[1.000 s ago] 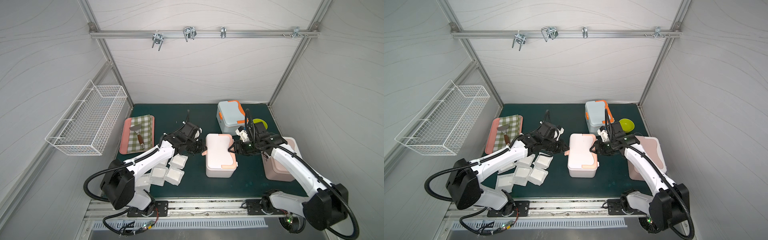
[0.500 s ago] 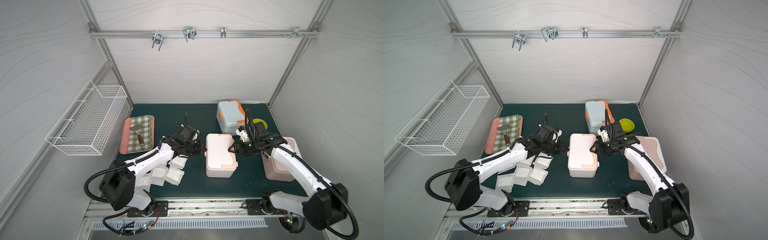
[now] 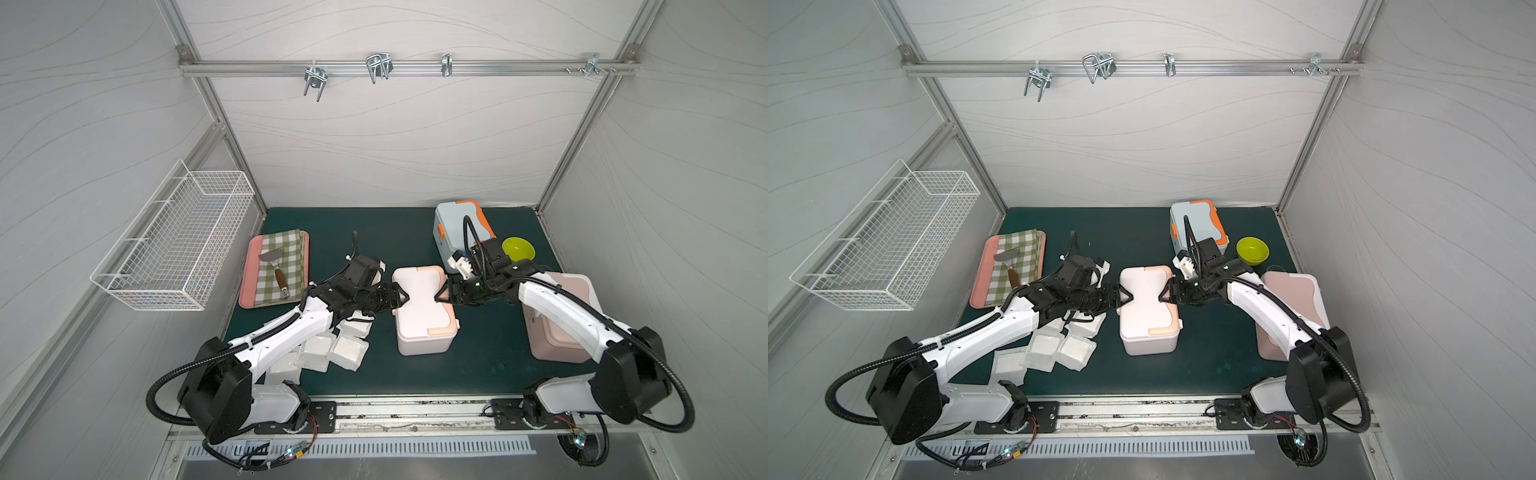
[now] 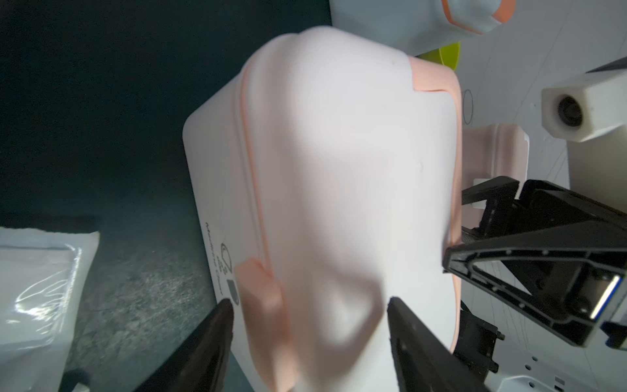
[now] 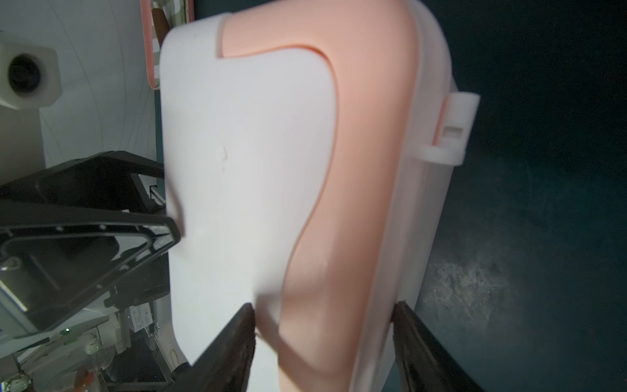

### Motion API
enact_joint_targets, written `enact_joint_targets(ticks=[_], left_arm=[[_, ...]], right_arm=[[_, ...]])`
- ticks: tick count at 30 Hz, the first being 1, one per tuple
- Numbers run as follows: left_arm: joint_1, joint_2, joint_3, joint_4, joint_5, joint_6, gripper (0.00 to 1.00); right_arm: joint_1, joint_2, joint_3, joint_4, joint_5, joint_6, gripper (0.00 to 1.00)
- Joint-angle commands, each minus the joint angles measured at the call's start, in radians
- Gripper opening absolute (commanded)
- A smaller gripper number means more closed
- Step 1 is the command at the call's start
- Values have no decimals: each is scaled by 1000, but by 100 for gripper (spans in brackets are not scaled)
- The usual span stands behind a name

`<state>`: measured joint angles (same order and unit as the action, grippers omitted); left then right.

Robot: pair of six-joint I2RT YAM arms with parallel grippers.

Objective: Open first aid kits and take out gauze
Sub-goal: Move the first aid kit to the center of the board.

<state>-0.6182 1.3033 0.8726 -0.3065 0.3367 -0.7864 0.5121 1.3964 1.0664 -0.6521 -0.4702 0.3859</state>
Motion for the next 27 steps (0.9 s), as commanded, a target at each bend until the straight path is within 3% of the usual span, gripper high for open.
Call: enact_joint_targets(ticks=[1,7,12,18,23,27], left_arm=[[9,-56,11,9,8,4,74],[5,-150,3,-100,-9,24,76],[-72,-233,13,-227,-69,35,76],[-263,-266,5,-274,-136,-26,76],[-343,-242,-31,-207,-151,-71,74],[-357,-199,-37,-160,-152,-67,74]], right_arm=[[9,-21,40,-12,70,-4,75],[27,-170,20,-117,168,-45,87],[105,-336,-38,-205,202,-45,84],[286,-507,-138,-270,255,71,74],[446,-515,-253,-184,315,180,68],[473,-437,-267,-96,433,198,67]])
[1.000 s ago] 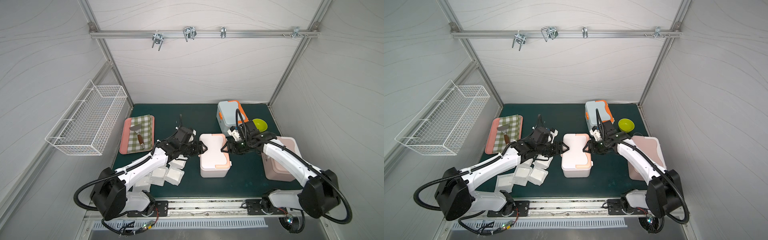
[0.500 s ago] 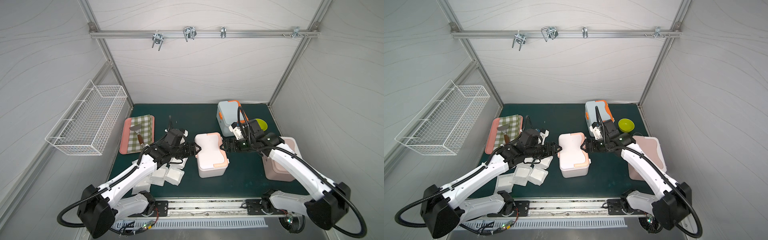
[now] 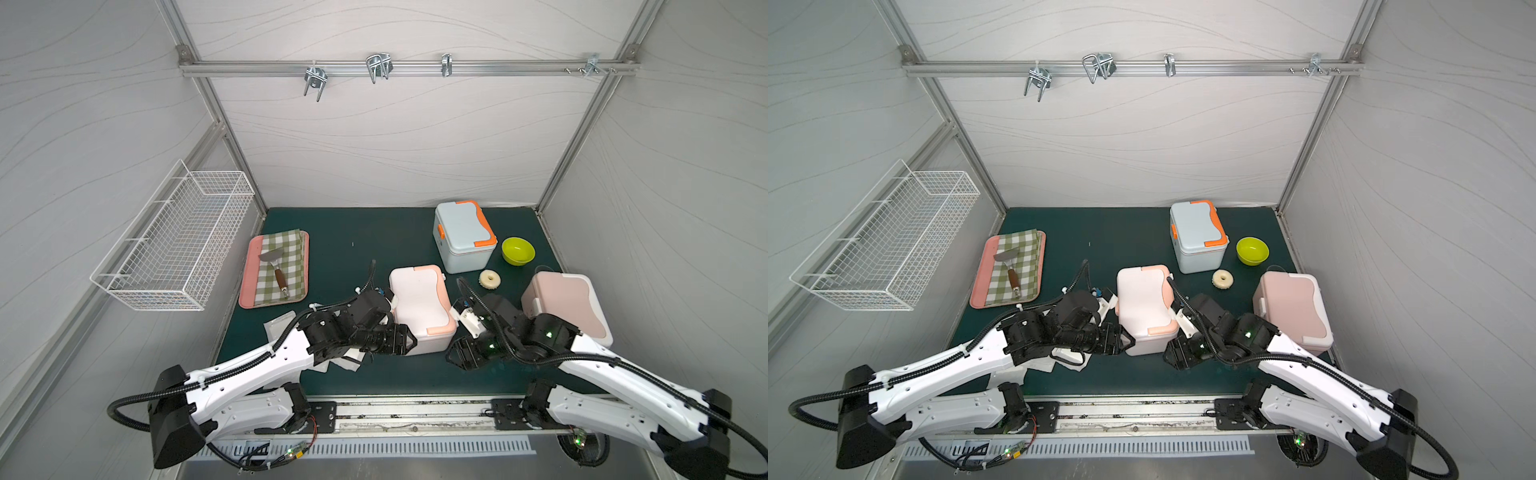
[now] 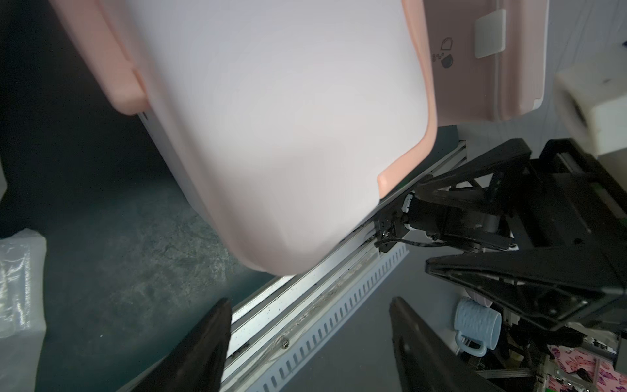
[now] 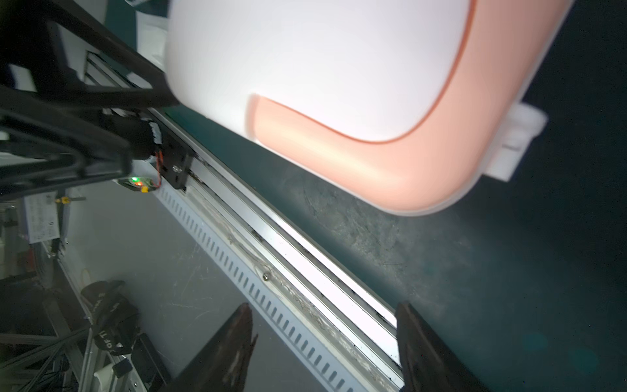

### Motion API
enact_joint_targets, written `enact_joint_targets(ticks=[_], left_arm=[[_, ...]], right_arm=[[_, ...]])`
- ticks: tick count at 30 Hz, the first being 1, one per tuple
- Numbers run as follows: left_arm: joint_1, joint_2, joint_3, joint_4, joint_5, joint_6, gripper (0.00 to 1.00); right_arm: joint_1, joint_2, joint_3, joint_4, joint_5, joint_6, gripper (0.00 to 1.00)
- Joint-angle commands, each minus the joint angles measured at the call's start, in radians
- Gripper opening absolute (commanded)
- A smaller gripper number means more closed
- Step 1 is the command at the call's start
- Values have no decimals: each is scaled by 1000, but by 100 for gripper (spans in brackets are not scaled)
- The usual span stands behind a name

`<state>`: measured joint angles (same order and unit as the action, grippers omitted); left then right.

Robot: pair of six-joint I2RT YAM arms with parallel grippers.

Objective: Open first aid kits and take out gauze
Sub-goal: Move the first aid kit to the center of the board, then reset both arms

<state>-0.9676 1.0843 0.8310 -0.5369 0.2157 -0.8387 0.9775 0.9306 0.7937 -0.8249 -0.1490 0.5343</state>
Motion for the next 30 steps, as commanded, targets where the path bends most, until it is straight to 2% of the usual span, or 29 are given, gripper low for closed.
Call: enact_joint_targets(ticks=[1,5,9,13,17,20,22,26,30], left_arm=[[-8,29,8,82,-33,-11,74],[-7,51,32,86,-82,26,75],[34,47,56,68,-146,78,75],[128,-3,39,74,-164,110,76],[201,-74,42,2,-216,154,78],[243,-132,37,-61,-301,184,87],[270,-173,29,-95,-374,191,99],[312,-270,-17,-78,-511,203,99],[355,-332,-83,5,-631,250,99]], right_arm=[[5,55,17,97,159,43,67],[-51,167,81,168,253,-35,66],[-172,260,142,255,204,-114,67],[-238,315,191,272,169,-187,77],[-263,232,135,281,249,-232,99],[-307,122,61,312,311,-264,99],[-349,54,14,332,360,-289,99],[-483,-58,-127,481,315,-368,99],[-644,-92,-250,676,260,-404,99]])
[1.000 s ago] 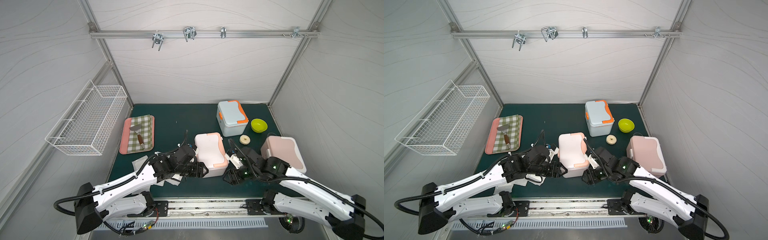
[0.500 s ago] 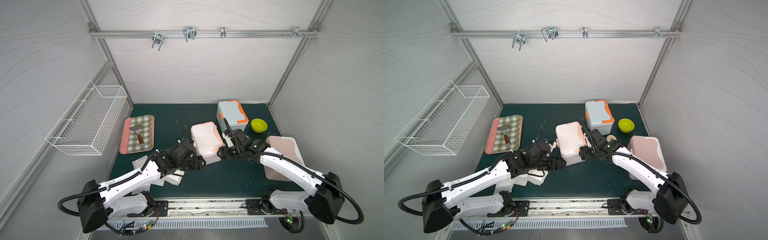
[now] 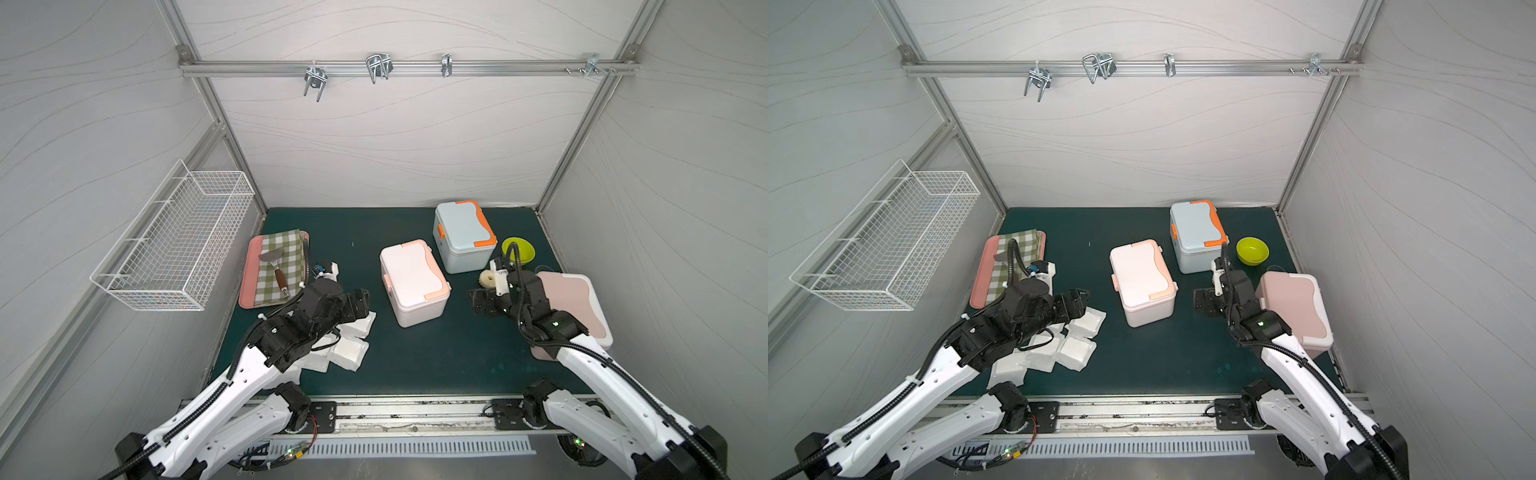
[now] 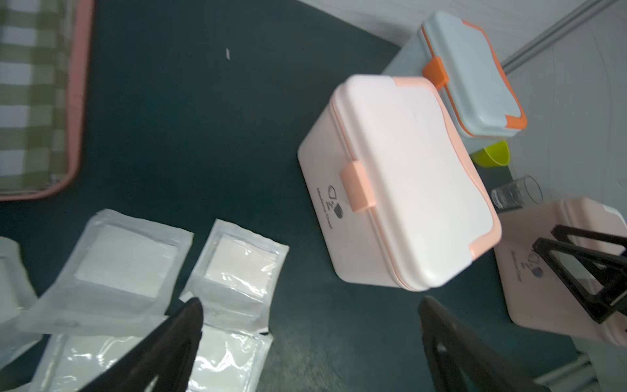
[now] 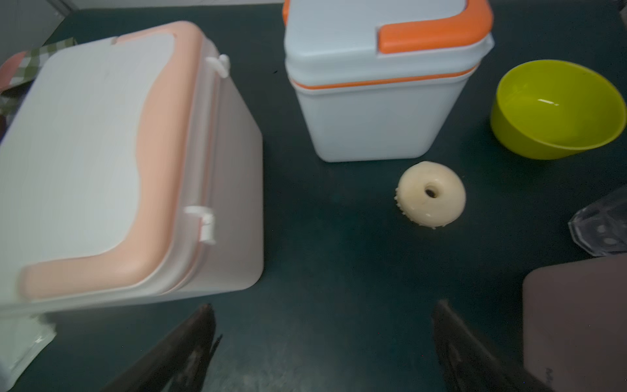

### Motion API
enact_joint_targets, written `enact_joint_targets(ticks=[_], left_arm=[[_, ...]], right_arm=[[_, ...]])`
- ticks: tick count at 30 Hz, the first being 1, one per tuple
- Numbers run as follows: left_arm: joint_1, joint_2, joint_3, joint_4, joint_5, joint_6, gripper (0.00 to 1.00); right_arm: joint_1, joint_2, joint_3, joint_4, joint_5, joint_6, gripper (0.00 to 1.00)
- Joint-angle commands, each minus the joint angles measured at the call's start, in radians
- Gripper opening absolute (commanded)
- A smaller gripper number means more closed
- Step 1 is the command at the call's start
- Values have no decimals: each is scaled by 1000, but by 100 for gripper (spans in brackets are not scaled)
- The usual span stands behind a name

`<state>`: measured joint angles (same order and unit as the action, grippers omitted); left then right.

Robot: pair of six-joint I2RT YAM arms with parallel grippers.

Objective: Open first aid kits and take out gauze
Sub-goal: Reset both arms

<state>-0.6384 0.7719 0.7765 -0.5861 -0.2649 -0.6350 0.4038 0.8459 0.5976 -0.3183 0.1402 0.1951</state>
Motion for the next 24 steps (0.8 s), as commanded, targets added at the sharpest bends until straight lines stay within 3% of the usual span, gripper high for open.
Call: enact_joint_targets(ticks=[1,5,11,16,24], left_arm=[[53,-23,-46,80,-162,65,99],[140,-26,-139,206,-195,121,99],[329,-2,-262,369,-201,224,99],[551,72,-322,492,-34,234,99],[628,246,-291,600,-85,333,99]], right_arm=[[-119,-1,-73,207,-48,-62,99],[-237,86,-117,337,-70,-40,99],[-265,235,-131,518,-26,-79,99],[-266,420,-142,676,-12,-136,99],[-246,545,-135,870,-32,-233,99]])
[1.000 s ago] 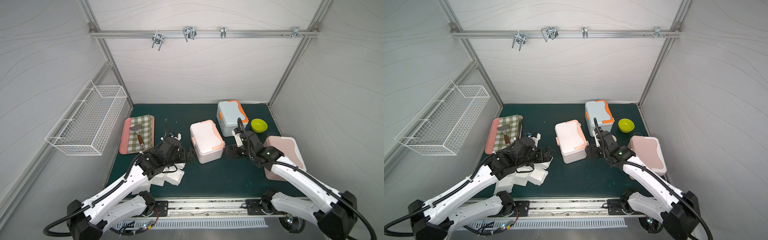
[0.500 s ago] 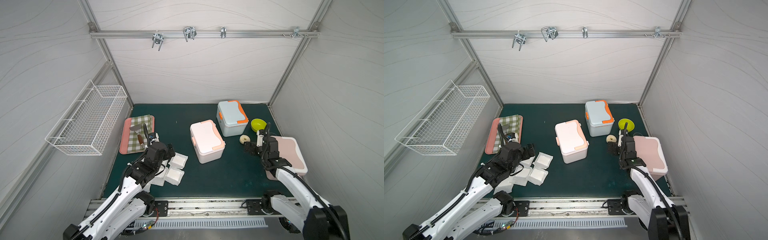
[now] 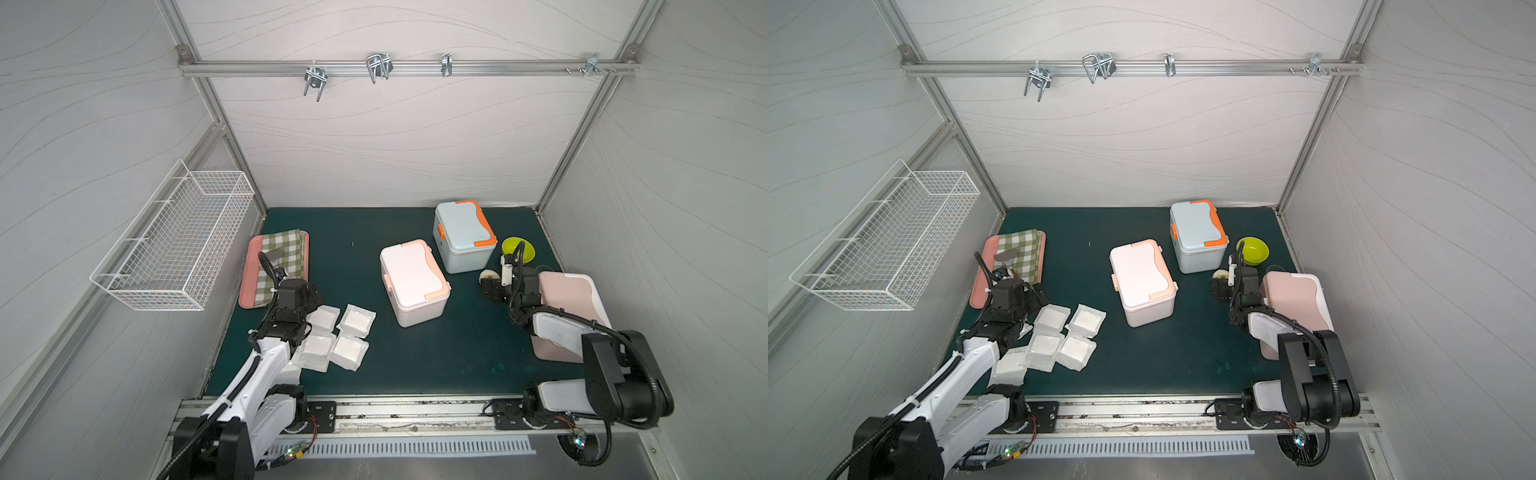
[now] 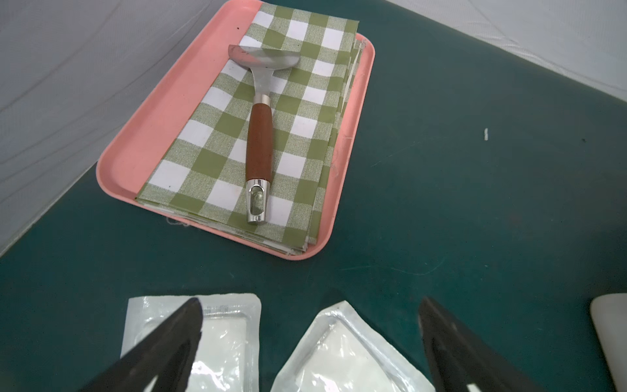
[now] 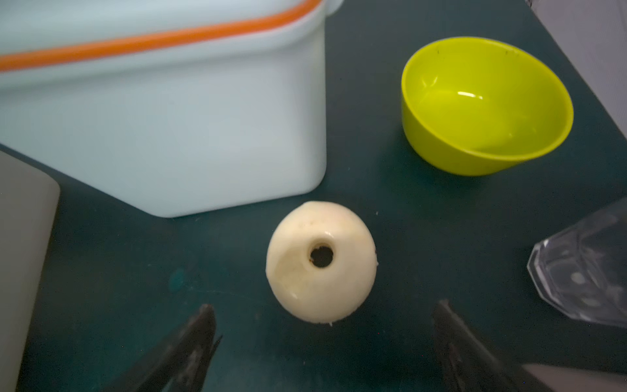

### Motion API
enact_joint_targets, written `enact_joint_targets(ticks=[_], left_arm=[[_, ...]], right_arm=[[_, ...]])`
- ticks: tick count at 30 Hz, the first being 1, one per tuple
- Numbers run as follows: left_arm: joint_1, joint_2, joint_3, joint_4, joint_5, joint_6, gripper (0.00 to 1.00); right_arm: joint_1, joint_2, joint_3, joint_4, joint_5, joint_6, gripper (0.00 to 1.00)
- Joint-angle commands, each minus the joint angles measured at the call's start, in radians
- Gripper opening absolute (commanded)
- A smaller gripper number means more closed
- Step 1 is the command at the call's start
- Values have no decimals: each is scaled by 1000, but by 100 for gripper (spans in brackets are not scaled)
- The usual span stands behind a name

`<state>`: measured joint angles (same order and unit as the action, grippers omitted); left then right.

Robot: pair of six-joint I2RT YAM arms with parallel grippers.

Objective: Open first aid kits and take out gauze
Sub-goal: Reset both arms

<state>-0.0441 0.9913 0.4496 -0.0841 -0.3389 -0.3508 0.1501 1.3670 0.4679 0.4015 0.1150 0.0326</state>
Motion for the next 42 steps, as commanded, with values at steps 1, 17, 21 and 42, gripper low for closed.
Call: enact_joint_targets(ticks=[1,17,21,42], left_arm=[[54,42,35,118,35,61,100],[82,387,-50,784,181,262,99],[82,530,-87,995,260,303,99],[82,550,-2,847,293,322,100]], right_arm=[[9,43,0,174,-6,-83,99],[-22,202,-93,521,-121,-110,99],[-28,208,-54,456,-111,-96,99],[-47,209,-28,409,-136,-80,99]])
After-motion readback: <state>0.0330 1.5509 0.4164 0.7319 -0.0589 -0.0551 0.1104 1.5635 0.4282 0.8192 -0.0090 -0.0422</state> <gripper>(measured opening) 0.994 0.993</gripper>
